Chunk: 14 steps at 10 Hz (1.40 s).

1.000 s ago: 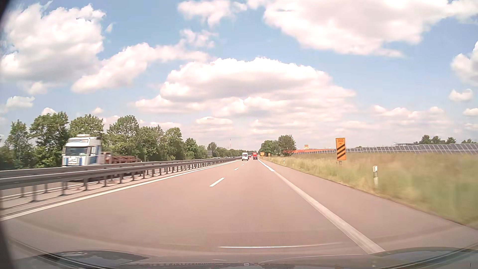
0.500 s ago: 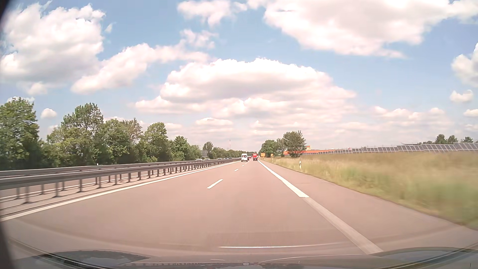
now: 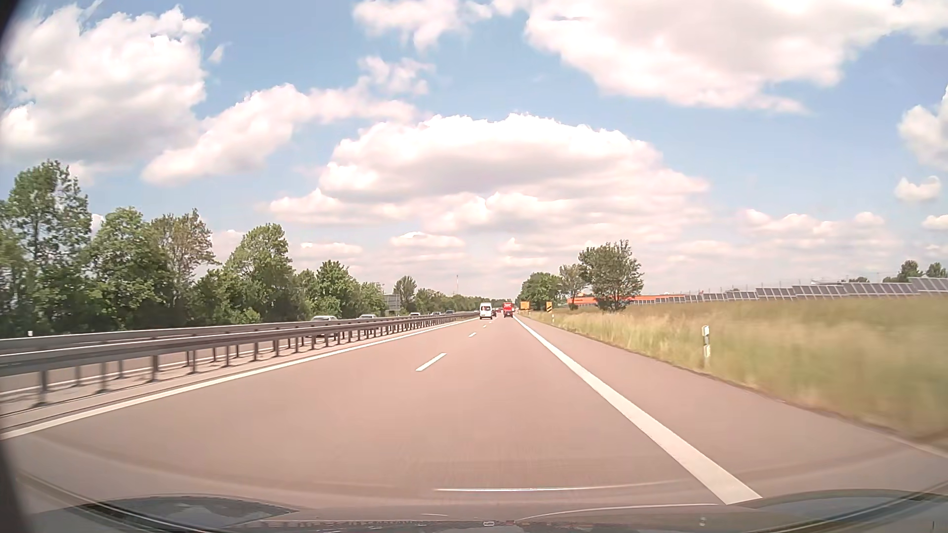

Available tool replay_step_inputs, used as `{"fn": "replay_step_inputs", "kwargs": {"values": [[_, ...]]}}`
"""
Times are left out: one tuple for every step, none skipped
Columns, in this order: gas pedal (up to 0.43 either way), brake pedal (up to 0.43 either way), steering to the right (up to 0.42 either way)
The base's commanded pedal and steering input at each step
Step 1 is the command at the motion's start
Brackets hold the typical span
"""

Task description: Follow the waypoints while adhering to traffic rules and regulations

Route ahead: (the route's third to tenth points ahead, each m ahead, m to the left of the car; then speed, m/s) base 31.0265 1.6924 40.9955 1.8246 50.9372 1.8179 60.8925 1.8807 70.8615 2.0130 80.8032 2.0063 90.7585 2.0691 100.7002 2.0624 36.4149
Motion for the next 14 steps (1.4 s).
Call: {"fn": "replay_step_inputs", "kwargs": {"values": [[0.209,0.012,-0.002],[0.209,0.006,-0.003],[0.209,0.006,-0.002],[0.209,0.006,-0.002],[0.209,0.012,-0.001],[0.209,0.012,-0.001],[0.209,0.006,-0.001],[0.209,0.012,-0.001],[0.209,0.012,-0.001],[0.209,0.012,-0.001],[0.209,0.012,-0.001],[0.209,0.012,-0.001],[0.209,0.012,-0.001],[0.209,0.006,-0.001]]}}
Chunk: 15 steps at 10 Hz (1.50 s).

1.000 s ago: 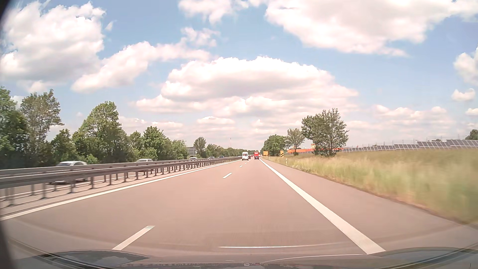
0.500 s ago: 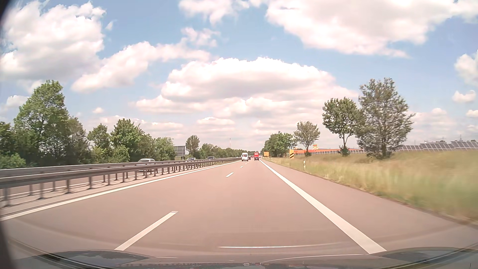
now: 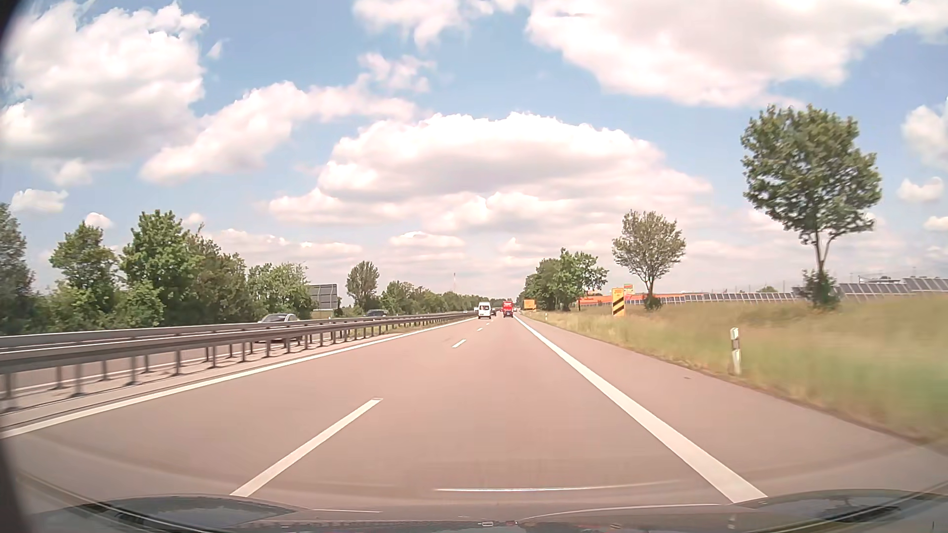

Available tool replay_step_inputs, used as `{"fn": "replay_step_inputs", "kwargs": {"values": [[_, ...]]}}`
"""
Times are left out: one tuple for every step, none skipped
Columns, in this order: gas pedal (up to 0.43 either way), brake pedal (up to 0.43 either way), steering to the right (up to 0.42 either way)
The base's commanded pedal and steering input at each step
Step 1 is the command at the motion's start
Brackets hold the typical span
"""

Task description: Follow the waypoints while adhering to traffic rules and regulations

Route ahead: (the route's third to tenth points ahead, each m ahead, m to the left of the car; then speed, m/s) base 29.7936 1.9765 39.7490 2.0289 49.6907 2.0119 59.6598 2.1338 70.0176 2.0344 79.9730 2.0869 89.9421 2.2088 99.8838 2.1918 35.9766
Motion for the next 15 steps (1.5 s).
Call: {"fn": "replay_step_inputs", "kwargs": {"values": [[0.220,0.012,-0.001],[0.220,0.012,-0.001],[0.220,0.012,-0.001],[0.220,0.012,-0.001],[0.220,0.012,-0.001],[0.220,0.012,-0.001],[0.228,0.012,-0.001],[0.228,0.012,-0.001],[0.228,0.012,0.000],[0.228,0.012,-0.001],[0.228,0.012,-0.001],[0.228,0.012,0.000],[0.228,0.006,0.000],[0.228,0.012,-0.001],[0.228,0.012,0.000]]}}
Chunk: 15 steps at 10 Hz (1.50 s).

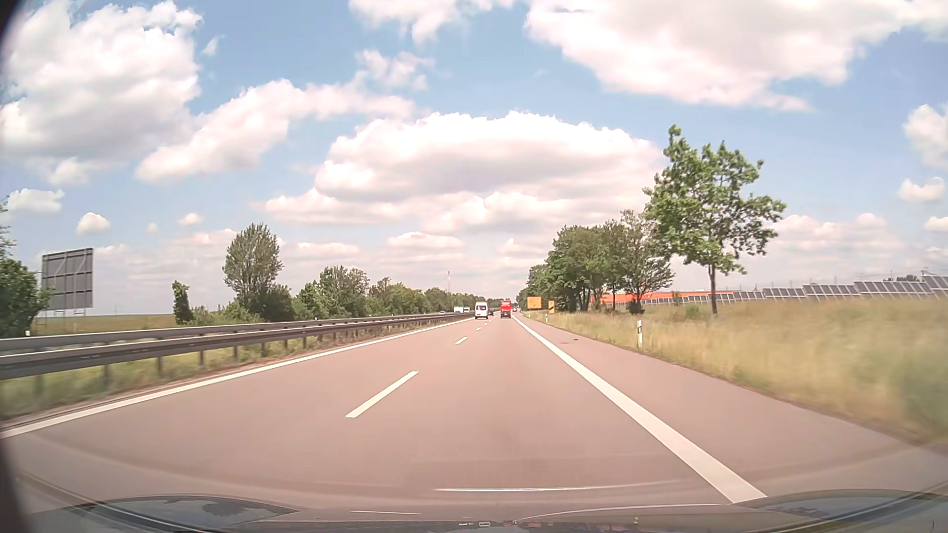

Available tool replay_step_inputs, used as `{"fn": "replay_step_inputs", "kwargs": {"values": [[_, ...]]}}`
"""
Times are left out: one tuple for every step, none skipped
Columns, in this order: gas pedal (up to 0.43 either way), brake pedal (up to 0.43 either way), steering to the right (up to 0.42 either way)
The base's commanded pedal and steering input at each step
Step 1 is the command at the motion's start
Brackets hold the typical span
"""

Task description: Follow the waypoints while adhering to traffic rules and regulations

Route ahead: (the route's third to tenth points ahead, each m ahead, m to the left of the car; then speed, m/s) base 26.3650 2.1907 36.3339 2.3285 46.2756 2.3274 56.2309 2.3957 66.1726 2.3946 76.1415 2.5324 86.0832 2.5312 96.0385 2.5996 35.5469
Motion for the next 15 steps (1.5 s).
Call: {"fn": "replay_step_inputs", "kwargs": {"values": [[0.228,0.012,-0.001],[0.228,0.012,-0.001],[0.228,0.012,-0.001],[0.240,0.012,-0.001],[0.240,0.012,-0.001],[0.240,0.012,-0.001],[0.240,0.012,-0.001],[0.240,0.012,-0.001],[0.240,0.012,-0.001],[0.240,0.012,-0.001],[0.240,0.012,-0.001],[0.240,0.012,-0.001],[0.240,0.012,-0.001],[0.240,0.012,-0.001],[0.240,0.012,-0.001]]}}
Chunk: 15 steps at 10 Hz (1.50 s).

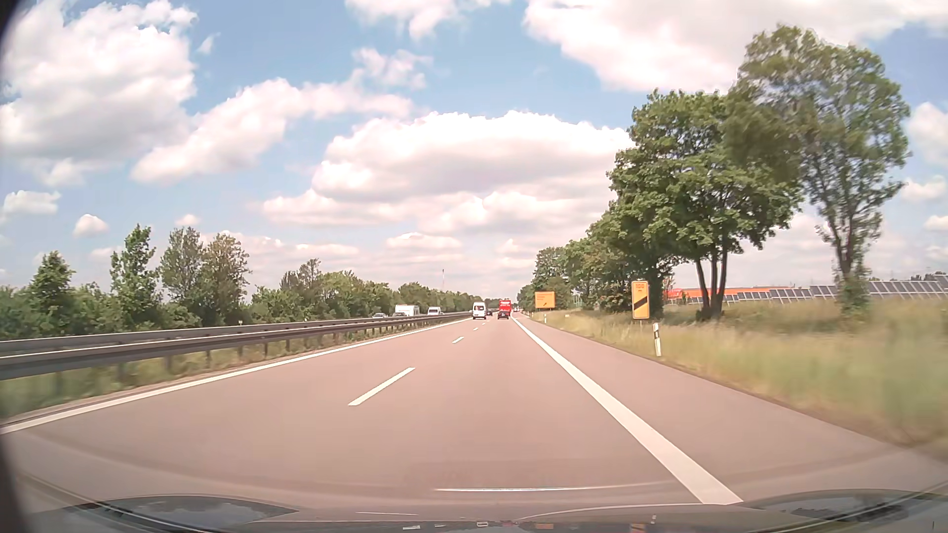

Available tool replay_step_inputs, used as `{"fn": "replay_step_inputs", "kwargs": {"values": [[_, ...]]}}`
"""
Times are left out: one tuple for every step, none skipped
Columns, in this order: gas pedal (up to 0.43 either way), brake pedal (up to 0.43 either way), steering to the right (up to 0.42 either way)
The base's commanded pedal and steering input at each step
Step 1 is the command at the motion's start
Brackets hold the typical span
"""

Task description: Follow the waypoints while adhering to traffic rules and regulations

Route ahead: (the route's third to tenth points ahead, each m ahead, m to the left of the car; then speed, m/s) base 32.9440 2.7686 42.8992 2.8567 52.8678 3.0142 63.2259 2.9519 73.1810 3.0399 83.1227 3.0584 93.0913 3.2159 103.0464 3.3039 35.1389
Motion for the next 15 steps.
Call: {"fn": "replay_step_inputs", "kwargs": {"values": [[0.240,0.012,-0.001],[0.240,0.006,-0.001],[0.240,0.012,-0.001],[0.240,0.012,-0.001],[0.240,0.012,-0.001],[0.240,0.012,-0.001],[0.240,0.012,0.000],[0.240,0.012,0.001],[0.240,0.012,0.000],[0.240,0.012,0.000],[0.240,0.012,0.000],[0.240,0.012,0.000],[0.240,0.012,0.001],[0.240,0.006,0.001],[0.240,0.012,0.001]]}}
